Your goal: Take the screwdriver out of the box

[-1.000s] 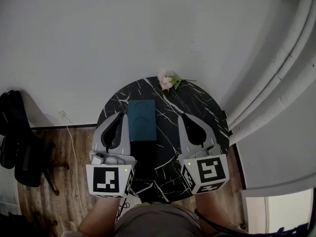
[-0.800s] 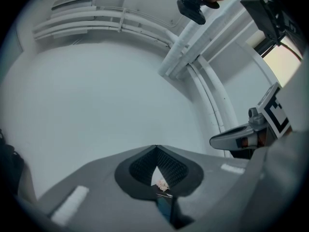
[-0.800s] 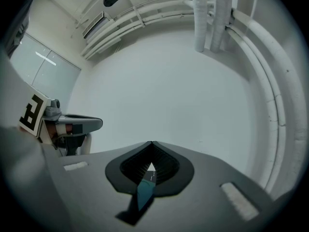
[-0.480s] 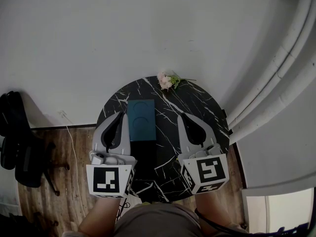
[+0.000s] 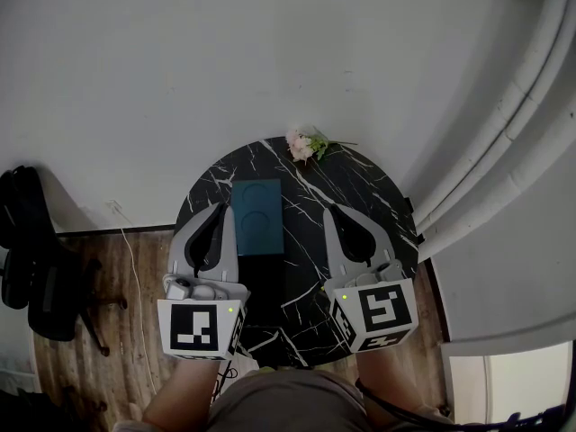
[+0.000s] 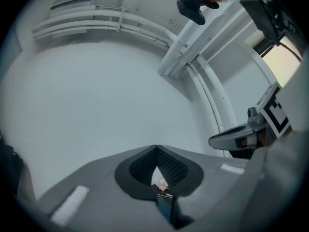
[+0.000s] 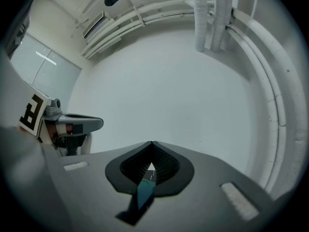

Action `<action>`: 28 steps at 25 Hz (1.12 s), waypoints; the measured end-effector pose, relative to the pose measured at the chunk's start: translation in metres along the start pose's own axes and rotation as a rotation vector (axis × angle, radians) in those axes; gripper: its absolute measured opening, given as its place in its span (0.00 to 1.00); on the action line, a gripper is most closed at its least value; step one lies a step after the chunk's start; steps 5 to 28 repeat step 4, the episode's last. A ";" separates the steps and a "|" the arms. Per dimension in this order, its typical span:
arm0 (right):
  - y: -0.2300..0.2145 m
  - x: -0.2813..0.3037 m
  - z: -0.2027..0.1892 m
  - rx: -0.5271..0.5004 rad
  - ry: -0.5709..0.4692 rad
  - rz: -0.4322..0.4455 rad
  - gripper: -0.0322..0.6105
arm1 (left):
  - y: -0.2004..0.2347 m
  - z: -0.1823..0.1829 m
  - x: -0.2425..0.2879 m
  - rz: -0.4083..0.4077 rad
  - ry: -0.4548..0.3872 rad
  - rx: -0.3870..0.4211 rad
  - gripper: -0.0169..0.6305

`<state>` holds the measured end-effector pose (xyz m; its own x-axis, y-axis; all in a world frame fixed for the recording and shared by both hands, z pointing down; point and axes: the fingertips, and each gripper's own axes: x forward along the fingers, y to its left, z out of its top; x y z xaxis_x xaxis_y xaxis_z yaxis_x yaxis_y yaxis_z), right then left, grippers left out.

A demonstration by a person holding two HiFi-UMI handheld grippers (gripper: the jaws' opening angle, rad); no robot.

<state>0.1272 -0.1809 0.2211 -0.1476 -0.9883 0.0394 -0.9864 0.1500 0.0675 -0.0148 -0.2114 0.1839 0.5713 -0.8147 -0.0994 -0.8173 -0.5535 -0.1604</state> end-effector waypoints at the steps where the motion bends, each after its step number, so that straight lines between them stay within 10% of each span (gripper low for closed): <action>1: 0.000 0.000 0.000 0.000 0.000 0.000 0.09 | 0.000 0.000 0.000 0.000 0.000 0.000 0.03; 28: 0.001 0.000 0.000 -0.002 0.002 0.002 0.09 | 0.000 0.001 0.000 0.000 0.001 0.000 0.03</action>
